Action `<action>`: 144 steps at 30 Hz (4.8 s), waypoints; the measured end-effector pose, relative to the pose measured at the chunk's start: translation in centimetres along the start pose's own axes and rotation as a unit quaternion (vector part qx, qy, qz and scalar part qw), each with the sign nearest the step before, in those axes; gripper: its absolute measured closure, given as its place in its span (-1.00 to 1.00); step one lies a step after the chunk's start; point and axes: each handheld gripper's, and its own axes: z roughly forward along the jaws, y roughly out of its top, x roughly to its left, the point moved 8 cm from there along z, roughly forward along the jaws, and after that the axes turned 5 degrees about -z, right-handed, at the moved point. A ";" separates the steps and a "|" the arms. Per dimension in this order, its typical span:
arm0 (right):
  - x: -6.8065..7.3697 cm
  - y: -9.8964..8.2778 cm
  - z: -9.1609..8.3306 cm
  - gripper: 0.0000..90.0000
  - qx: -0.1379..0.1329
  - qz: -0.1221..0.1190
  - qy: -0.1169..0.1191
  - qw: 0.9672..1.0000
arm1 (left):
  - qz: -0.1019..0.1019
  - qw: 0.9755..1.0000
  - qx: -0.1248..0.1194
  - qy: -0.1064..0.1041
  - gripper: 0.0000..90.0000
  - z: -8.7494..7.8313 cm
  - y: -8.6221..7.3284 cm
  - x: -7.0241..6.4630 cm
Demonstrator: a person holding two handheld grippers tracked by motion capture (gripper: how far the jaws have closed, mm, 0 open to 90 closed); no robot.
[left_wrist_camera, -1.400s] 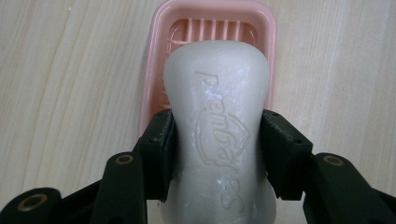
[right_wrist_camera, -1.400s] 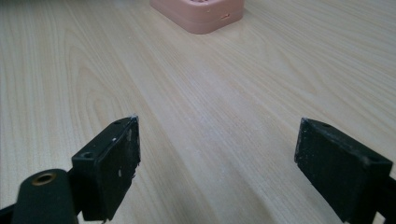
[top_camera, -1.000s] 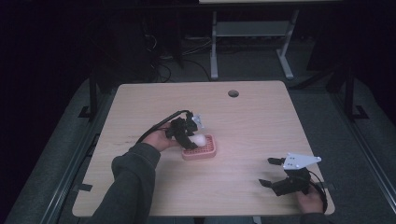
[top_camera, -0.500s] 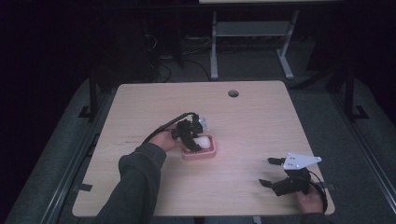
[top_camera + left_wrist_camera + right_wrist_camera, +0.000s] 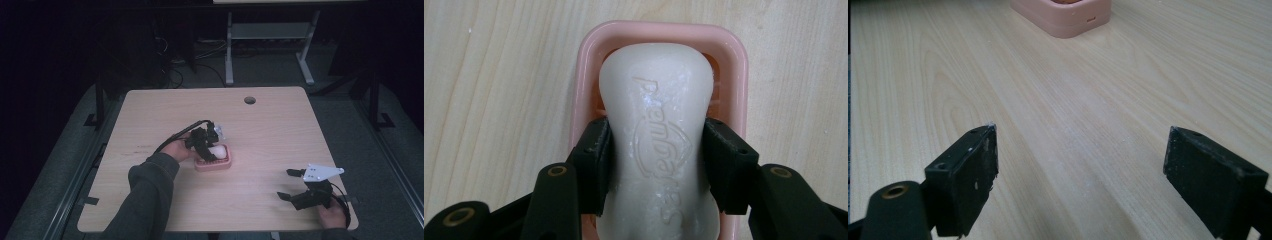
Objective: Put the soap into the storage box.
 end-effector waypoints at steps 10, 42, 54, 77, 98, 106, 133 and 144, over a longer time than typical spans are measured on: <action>0.0 0.1 0.0 -0.70 -0.002 -0.001 0.001 1.000 | 0.000 1.000 0.008 0.002 0.09 0.5 -0.1 0.1; 0.1 0.2 0.1 -0.70 0.002 -0.003 -0.002 1.000 | -0.017 0.999 -0.036 0.032 -0.22 -3.3 -1.5 -0.7; 0.2 0.2 0.2 -0.70 0.003 0.002 -0.003 1.000 | -0.018 0.999 -0.026 0.034 -0.27 -3.6 -2.2 -1.4; -0.1 0.1 0.1 -0.70 0.002 0.013 -0.009 1.000 | -0.037 0.997 -0.056 0.036 -0.28 -4.9 -4.3 -2.1; -0.7 -0.1 0.3 -0.70 0.007 0.017 -0.023 1.000 | -0.041 0.996 -0.069 0.044 -0.28 -6.0 -6.4 -3.4; -0.8 0.0 0.2 -0.70 0.007 0.017 -0.027 0.999 | -0.053 0.994 -0.083 0.039 -0.30 -5.8 -7.6 -3.9; -0.9 -0.7 -0.1 -0.70 0.022 0.017 -0.039 0.999 | -0.065 0.992 -0.092 0.063 -0.42 -6.8 -11.6 -5.1; -0.9 -0.8 -0.2 -0.70 0.024 0.014 -0.042 0.999 | -0.077 0.990 -0.088 0.074 -0.43 -6.7 -13.9 -5.5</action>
